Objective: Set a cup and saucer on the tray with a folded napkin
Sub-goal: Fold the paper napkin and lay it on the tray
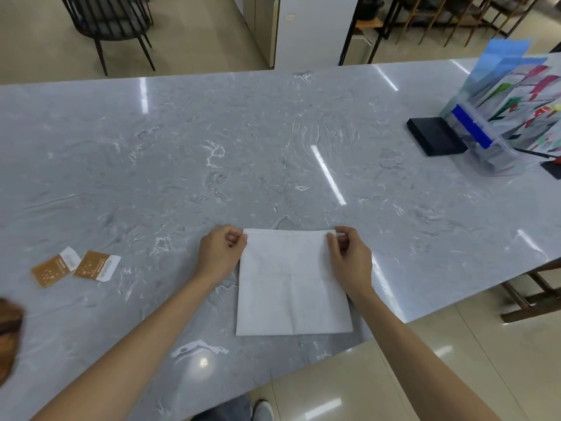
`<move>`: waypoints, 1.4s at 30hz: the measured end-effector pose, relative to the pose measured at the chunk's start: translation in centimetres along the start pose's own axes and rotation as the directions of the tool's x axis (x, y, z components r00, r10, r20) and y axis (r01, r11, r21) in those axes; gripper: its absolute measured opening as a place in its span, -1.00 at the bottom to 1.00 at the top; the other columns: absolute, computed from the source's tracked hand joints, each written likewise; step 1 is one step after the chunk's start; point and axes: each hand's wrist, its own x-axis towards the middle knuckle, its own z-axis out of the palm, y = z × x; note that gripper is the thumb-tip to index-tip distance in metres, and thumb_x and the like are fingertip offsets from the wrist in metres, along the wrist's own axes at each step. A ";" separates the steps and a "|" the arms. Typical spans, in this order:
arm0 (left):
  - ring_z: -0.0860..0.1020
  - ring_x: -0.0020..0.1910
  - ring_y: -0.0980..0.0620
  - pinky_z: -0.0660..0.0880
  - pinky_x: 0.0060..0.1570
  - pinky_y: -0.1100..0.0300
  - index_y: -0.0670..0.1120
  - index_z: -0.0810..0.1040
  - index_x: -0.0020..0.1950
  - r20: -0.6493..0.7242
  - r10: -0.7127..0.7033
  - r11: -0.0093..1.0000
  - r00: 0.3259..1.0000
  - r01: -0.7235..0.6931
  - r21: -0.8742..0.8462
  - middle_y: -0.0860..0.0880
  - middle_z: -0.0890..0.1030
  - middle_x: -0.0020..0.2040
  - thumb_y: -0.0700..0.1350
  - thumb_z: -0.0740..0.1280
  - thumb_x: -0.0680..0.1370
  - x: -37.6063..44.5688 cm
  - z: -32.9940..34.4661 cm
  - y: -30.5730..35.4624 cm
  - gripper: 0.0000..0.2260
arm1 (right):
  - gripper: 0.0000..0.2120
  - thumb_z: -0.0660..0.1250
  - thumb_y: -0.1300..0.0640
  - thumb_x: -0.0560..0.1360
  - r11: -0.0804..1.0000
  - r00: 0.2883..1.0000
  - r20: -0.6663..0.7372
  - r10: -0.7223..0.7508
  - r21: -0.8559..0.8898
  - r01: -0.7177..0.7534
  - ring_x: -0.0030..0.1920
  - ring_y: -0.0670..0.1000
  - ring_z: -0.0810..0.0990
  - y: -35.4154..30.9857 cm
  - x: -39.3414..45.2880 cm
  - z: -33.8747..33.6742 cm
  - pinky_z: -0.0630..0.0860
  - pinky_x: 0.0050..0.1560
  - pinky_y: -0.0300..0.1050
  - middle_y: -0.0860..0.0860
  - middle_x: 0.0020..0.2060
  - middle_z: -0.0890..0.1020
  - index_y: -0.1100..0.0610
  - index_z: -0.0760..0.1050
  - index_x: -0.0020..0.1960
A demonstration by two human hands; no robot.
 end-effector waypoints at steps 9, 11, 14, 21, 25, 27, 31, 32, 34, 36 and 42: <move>0.62 -0.28 -0.01 0.57 -0.11 0.16 -0.19 0.69 -0.06 -0.056 0.014 1.000 0.998 -0.015 -0.011 -0.12 0.72 -0.20 -0.13 0.49 0.52 -0.5 0.4 0.5 -0.87 | -0.76 0.29 -0.03 0.63 0.999 0.998 -0.060 -0.005 -0.041 0.003 -0.21 -0.24 0.60 -0.1 -0.3 0.3 0.45 -0.20 -0.23 -0.18 -0.23 0.64 0.01 0.51 0.25; 0.62 -0.27 -0.01 0.58 -0.11 0.14 -0.18 0.69 -0.06 -0.051 0.020 1.000 0.998 -0.020 -0.005 -0.10 0.72 -0.20 -0.11 0.48 0.53 -0.4 0.5 0.5 -0.87 | -0.75 0.29 -0.03 0.64 0.998 0.997 -0.071 0.007 -0.056 -0.011 -0.22 -0.20 0.60 -0.2 -0.3 0.4 0.45 -0.19 -0.21 -0.19 -0.23 0.63 0.03 0.52 0.26; 0.65 -0.23 -0.05 0.58 -0.09 0.10 -0.16 0.69 -0.05 -0.047 0.018 1.000 0.999 -0.017 0.014 -0.08 0.72 -0.19 -0.08 0.46 0.54 -0.2 0.5 0.6 -0.86 | -0.75 0.26 -0.05 0.65 0.995 0.996 -0.086 0.013 -0.102 -0.022 -0.23 -0.15 0.57 -0.3 -0.2 0.4 0.41 -0.22 -0.28 -0.18 -0.21 0.62 0.02 0.52 0.26; 0.63 -0.20 -0.02 0.41 -0.20 0.22 -0.10 0.67 -0.09 -0.068 -0.003 0.996 0.998 0.010 0.091 -0.04 0.72 -0.18 -0.05 0.44 0.55 -0.2 0.8 0.9 -0.87 | -0.74 0.25 -0.08 0.64 0.987 0.994 -0.106 0.030 -0.157 -0.046 -0.20 -0.09 0.59 -0.7 -0.2 0.6 0.47 -0.14 -0.14 -0.19 -0.20 0.61 0.00 0.52 0.26; 0.66 -0.14 -0.07 0.39 -0.22 0.20 -0.10 0.66 -0.10 -0.075 -0.030 0.992 0.997 0.039 0.121 -0.05 0.72 -0.16 -0.03 0.44 0.54 0.0 0.9 1.2 -0.86 | -0.71 0.26 -0.07 0.62 0.987 0.994 -0.099 0.051 -0.150 -0.065 -0.17 -0.07 0.62 -0.9 -0.1 0.6 0.56 -0.08 -0.08 -0.14 -0.17 0.65 0.03 0.52 0.27; 0.65 -0.08 -0.11 0.49 -0.18 0.12 -0.11 0.63 -0.05 -0.072 -0.013 0.990 0.997 0.023 0.142 -0.06 0.71 -0.11 -0.03 0.43 0.55 -0.3 0.9 1.7 -0.85 | -0.70 0.28 -0.05 0.63 0.991 0.994 -0.094 0.054 -0.114 -0.064 -0.15 -0.05 0.62 -1.0 -0.1 0.2 0.61 -0.03 -0.01 -0.06 -0.12 0.66 0.07 0.51 0.28; 0.55 0.07 -0.22 0.56 -0.11 -0.07 -0.12 0.55 0.16 -0.058 0.213 0.910 0.975 -0.176 0.375 -0.17 0.54 0.12 -0.06 0.41 0.54 -3.1 1.2 2.4 -0.76 | -0.66 0.24 -0.03 0.66 0.997 0.996 -0.088 -0.003 -0.079 -0.004 0.07 0.03 0.58 -2.0 -1.9 -0.9 0.57 0.21 0.09 0.07 0.19 0.54 0.13 0.46 0.34; 0.54 0.10 -0.22 0.57 -0.10 -0.07 -0.13 0.56 0.19 -0.049 0.312 0.872 0.949 -0.266 0.411 -0.17 0.53 0.14 -0.07 0.40 0.53 -4.2 1.6 2.5 -0.73 | -0.66 0.23 -0.01 0.66 0.983 0.989 -0.098 -0.112 -0.155 0.096 0.17 0.08 0.55 -2.3 -2.8 -0.8 0.53 0.26 0.08 0.09 0.25 0.52 0.15 0.46 0.36; 0.55 0.18 -0.20 0.58 0.03 -0.06 -0.14 0.60 0.21 0.025 0.499 0.776 0.866 -0.460 0.432 -0.16 0.57 0.22 -0.06 0.31 0.55 -6.4 2.6 2.5 -0.71 | -0.64 0.22 0.05 0.66 0.908 0.946 -0.034 -0.324 -0.293 0.300 0.33 0.16 0.49 -3.1 -5.3 0.0 0.47 0.35 0.08 0.13 0.35 0.53 0.17 0.47 0.39; 0.48 0.39 -0.19 0.49 0.30 -0.10 -0.15 0.58 0.33 0.189 0.542 0.702 0.819 -0.565 0.435 -0.14 0.55 0.39 -0.03 0.15 0.61 -8.5 3.7 2.1 -0.61 | -0.57 0.14 0.05 0.67 0.834 0.901 0.132 -0.413 -0.344 0.432 0.49 0.16 0.41 -3.5 -7.8 1.4 0.39 0.45 0.10 0.15 0.47 0.47 0.18 0.43 0.48; 0.01 0.65 0.01 0.03 0.60 -0.07 -0.01 0.06 0.65 0.455 0.348 0.574 0.820 -0.570 0.588 0.03 0.05 0.67 0.11 -0.13 0.68 -9.7 4.7 -0.5 -0.45 | -0.43 -0.02 -0.11 0.72 0.791 0.892 0.351 -0.283 -0.441 0.425 0.66 -0.03 -0.07 -1.3 -9.6 1.8 -0.08 0.66 -0.01 -0.03 0.66 0.00 0.03 -0.01 0.67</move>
